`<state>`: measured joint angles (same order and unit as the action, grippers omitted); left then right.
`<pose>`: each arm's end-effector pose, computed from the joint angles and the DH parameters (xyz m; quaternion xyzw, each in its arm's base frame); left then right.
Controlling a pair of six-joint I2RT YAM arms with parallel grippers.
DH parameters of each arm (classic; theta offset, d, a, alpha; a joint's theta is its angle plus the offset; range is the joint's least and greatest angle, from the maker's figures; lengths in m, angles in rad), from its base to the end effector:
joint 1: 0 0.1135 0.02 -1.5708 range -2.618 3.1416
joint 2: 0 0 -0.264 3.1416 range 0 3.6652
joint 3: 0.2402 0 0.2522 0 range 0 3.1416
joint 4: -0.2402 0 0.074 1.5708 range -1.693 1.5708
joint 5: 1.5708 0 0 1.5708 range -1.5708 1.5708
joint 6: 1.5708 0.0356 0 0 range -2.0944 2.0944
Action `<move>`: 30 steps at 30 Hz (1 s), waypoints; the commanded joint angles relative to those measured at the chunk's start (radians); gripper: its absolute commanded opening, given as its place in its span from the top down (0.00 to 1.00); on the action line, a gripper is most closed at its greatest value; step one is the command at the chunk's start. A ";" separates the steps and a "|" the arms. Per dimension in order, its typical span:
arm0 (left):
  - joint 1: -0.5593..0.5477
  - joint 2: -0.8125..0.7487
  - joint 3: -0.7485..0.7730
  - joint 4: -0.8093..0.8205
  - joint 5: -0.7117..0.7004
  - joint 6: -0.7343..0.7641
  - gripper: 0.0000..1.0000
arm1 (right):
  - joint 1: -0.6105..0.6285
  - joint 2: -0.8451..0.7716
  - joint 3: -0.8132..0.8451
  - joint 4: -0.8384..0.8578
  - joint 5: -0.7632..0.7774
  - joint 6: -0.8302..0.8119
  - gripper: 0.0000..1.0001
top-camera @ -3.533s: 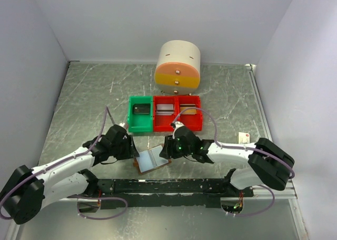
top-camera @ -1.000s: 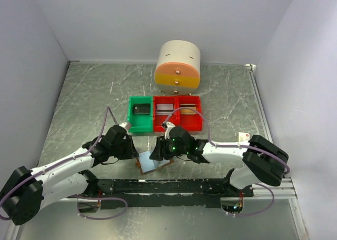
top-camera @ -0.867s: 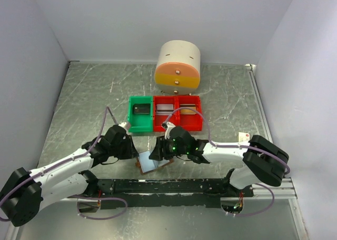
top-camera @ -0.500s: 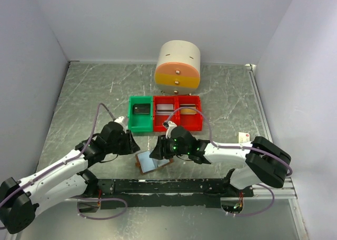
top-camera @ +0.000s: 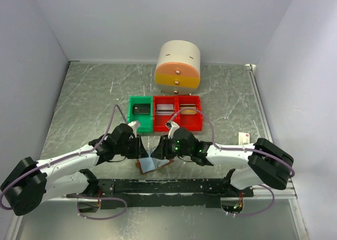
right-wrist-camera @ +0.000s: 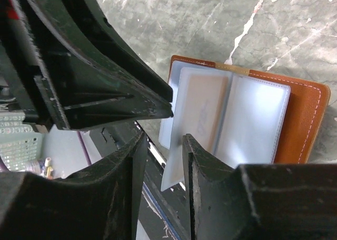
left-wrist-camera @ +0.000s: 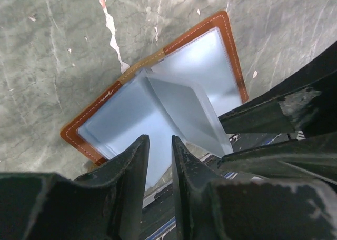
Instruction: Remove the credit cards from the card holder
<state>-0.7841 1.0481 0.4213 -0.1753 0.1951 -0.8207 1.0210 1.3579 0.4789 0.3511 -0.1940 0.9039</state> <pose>0.1350 -0.1444 0.1689 0.0196 0.9231 -0.3311 0.1944 0.1304 0.2259 0.1663 -0.0987 0.8587 0.4548 0.2144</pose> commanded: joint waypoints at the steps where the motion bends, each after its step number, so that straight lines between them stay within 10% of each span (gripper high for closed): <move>1: -0.028 0.039 -0.011 0.079 -0.011 -0.024 0.66 | 0.001 -0.027 -0.018 0.034 0.020 0.016 0.66; 14: -0.059 0.093 -0.027 0.090 -0.063 -0.037 0.68 | -0.005 -0.035 -0.049 0.092 -0.011 0.035 0.87; 30: -0.068 0.027 -0.016 0.007 -0.131 -0.044 0.68 | -0.005 0.051 -0.006 0.058 -0.039 0.005 0.81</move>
<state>-0.8436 1.1004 0.3988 -0.1429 0.1017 -0.8574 1.0183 1.4094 0.4431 0.4362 -0.2600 0.9260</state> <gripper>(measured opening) 0.321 0.166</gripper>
